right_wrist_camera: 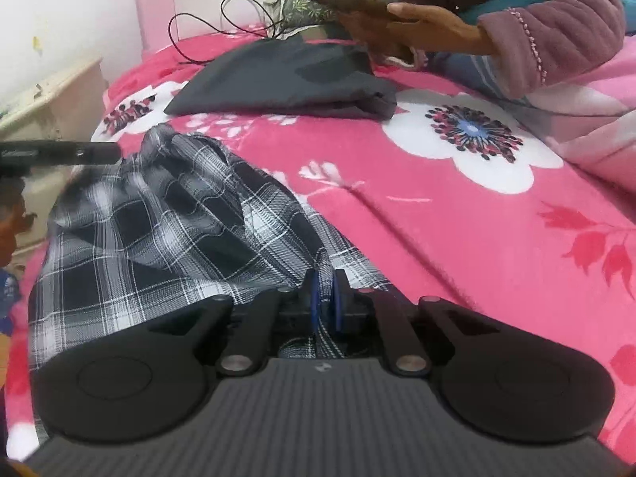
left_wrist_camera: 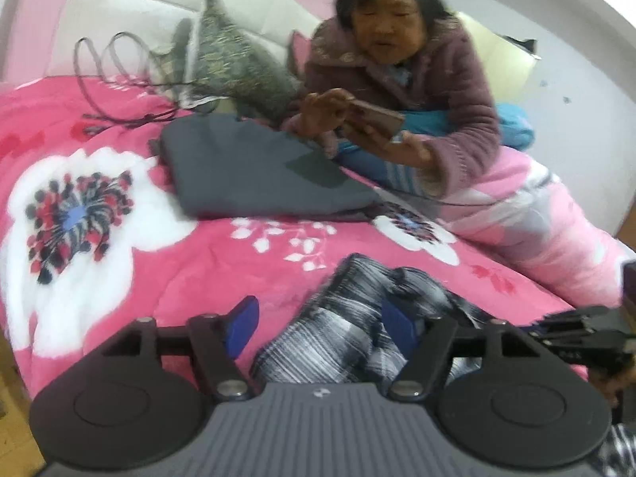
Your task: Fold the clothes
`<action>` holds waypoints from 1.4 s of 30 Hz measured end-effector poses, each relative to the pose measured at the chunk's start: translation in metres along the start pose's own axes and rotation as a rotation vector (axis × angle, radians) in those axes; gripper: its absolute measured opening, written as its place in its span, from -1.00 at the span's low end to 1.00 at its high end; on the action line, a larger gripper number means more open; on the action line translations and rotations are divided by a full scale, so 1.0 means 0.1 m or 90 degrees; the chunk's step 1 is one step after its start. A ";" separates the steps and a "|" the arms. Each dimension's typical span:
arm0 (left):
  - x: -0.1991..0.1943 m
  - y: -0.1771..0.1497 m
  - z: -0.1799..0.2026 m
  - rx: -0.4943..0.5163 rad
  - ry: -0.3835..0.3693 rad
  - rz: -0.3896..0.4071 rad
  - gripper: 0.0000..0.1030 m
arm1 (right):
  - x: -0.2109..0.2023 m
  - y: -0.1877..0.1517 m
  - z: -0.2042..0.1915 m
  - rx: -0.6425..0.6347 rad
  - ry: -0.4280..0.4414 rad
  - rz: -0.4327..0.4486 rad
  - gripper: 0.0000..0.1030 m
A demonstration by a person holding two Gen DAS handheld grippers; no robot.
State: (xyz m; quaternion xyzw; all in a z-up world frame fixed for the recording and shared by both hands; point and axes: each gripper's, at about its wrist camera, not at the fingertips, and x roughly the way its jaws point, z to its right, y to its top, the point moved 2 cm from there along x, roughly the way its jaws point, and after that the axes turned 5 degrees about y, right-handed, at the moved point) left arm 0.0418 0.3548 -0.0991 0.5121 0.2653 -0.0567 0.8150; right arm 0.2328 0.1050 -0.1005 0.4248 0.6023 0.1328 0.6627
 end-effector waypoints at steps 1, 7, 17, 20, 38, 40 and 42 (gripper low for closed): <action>-0.01 0.00 0.01 0.007 -0.004 0.002 0.36 | 0.00 0.00 0.00 -0.001 0.000 0.001 -0.89; 0.21 0.22 0.22 0.065 -0.023 -0.030 0.32 | -0.05 -0.06 -0.02 0.004 0.005 0.014 -0.90; 0.68 0.40 0.50 0.149 0.008 -0.118 -0.40 | -0.07 -0.14 -0.07 0.004 0.007 0.033 -0.90; 0.61 0.43 0.52 0.150 0.006 -0.095 -0.72 | -0.11 -0.14 -0.08 -0.001 0.002 0.040 -0.91; -0.20 0.56 0.09 0.036 -0.026 0.043 0.00 | -0.39 -0.23 -0.03 0.055 -0.052 0.064 -0.38; -0.30 0.53 0.06 0.029 -0.035 0.052 0.00 | -0.60 -0.27 -0.05 0.063 -0.066 0.079 -0.38; -0.33 0.40 0.18 0.060 -0.059 0.028 0.04 | -0.81 -0.31 -0.08 0.072 -0.080 0.094 -0.39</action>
